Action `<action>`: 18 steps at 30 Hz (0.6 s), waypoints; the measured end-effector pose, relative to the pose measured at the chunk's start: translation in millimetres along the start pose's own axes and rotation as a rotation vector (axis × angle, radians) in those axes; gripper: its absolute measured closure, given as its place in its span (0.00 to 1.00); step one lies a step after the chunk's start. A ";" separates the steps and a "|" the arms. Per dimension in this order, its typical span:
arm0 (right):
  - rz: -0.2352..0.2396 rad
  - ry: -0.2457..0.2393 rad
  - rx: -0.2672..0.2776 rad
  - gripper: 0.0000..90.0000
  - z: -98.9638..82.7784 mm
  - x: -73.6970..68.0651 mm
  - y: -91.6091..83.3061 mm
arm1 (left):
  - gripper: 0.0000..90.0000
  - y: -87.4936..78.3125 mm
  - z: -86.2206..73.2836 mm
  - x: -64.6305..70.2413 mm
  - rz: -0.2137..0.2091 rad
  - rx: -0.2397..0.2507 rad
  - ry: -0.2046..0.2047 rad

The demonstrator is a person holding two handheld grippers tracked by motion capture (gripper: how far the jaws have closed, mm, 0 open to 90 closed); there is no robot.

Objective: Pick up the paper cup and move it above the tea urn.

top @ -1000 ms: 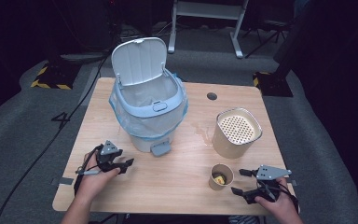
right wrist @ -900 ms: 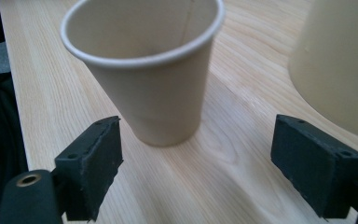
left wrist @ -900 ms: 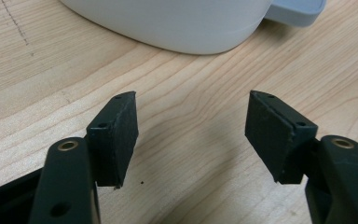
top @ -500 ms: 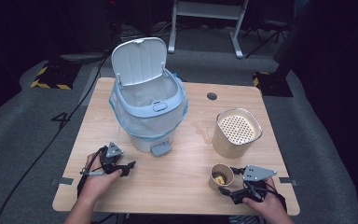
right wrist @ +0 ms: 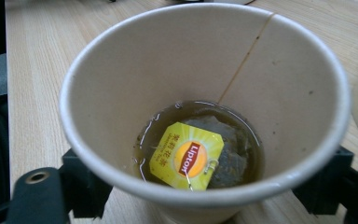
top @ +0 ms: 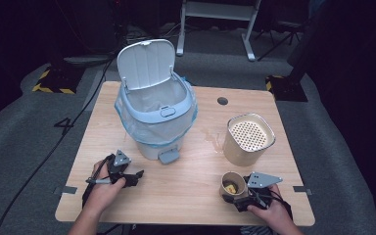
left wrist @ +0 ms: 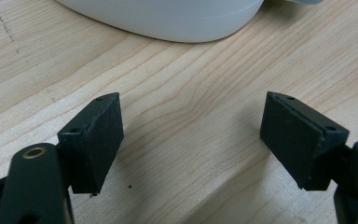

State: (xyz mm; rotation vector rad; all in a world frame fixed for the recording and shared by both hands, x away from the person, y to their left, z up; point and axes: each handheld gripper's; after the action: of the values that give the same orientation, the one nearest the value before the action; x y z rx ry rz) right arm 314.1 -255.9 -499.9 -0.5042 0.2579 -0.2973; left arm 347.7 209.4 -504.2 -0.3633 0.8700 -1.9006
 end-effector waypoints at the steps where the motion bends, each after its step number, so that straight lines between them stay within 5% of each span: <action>1: 0.000 0.000 0.002 0.26 -0.2 -0.5 0.8 | 0.24 0.1 0.0 0.2 -0.002 0.000 -0.001; 10: -0.011 -0.021 -0.006 0.34 2.3 -0.4 -3.2 | 0.23 0.1 0.1 0.0 0.002 0.001 0.002; 18: -0.007 -0.023 0.040 0.35 16.8 2.2 -21.2 | 0.22 0.6 0.6 -0.2 -0.009 -0.005 0.009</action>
State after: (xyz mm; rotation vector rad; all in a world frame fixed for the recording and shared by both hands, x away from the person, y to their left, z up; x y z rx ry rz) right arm 316.9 -267.1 -475.3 -0.4685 0.2277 -0.3026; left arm 348.5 209.2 -504.2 -0.3620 0.8802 -1.9100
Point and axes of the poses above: each handheld gripper's, and its own axes: y roughly forward along the jaws, z roughly out of its top, x roughly to its right, and after that the axes turned 11 degrees about z, right-handed
